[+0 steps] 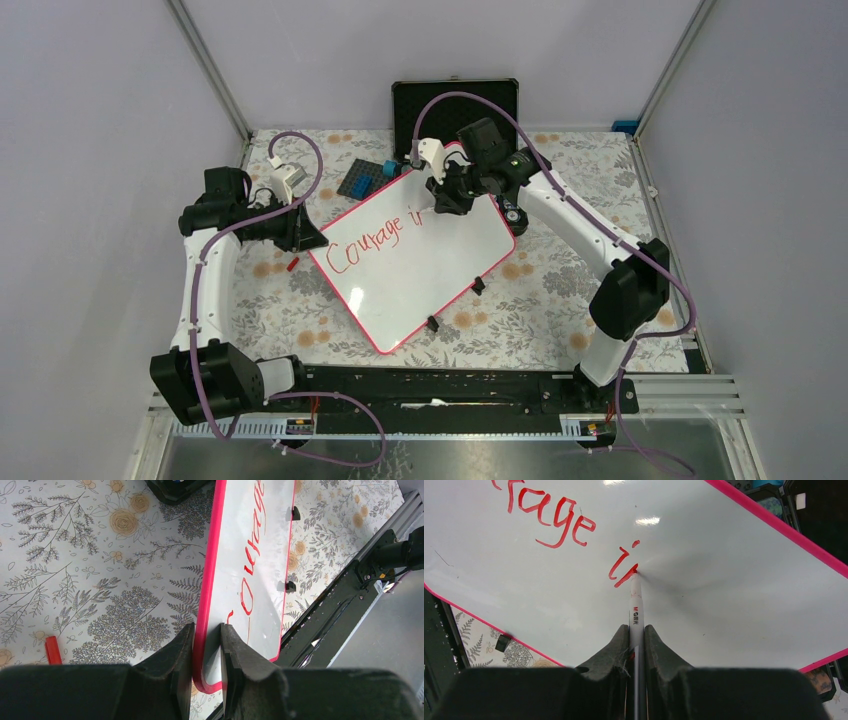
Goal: Write a sentence on the whiteboard
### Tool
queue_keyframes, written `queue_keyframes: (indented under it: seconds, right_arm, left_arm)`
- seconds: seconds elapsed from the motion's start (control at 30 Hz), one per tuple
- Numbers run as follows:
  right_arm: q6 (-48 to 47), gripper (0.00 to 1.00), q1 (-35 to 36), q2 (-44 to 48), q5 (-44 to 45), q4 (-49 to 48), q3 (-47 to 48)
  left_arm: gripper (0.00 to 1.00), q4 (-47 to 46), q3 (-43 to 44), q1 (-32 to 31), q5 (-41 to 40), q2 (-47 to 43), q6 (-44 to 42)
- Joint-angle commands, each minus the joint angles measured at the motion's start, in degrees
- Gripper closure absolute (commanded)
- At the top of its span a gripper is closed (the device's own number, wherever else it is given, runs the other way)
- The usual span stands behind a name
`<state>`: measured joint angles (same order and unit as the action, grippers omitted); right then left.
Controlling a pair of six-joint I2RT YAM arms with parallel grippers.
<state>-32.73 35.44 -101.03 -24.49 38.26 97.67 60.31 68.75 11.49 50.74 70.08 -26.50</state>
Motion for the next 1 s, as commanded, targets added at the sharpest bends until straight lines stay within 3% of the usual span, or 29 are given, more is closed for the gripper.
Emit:
queue_keyframes:
  seconds: [0.0, 0.97]
  right_arm:
    - [-0.4, 1.00, -0.2, -0.9, 2.4, -1.1, 2.5]
    - [-1.7, 1.00, -1.7, 2.8, 1.2, -0.2, -3.2]
  left_arm:
    - [0.95, -2.5, -0.3, -0.1, -1.7, -0.6, -1.9]
    - [0.95, -2.5, -0.3, -0.1, -1.8, -0.5, -1.9]
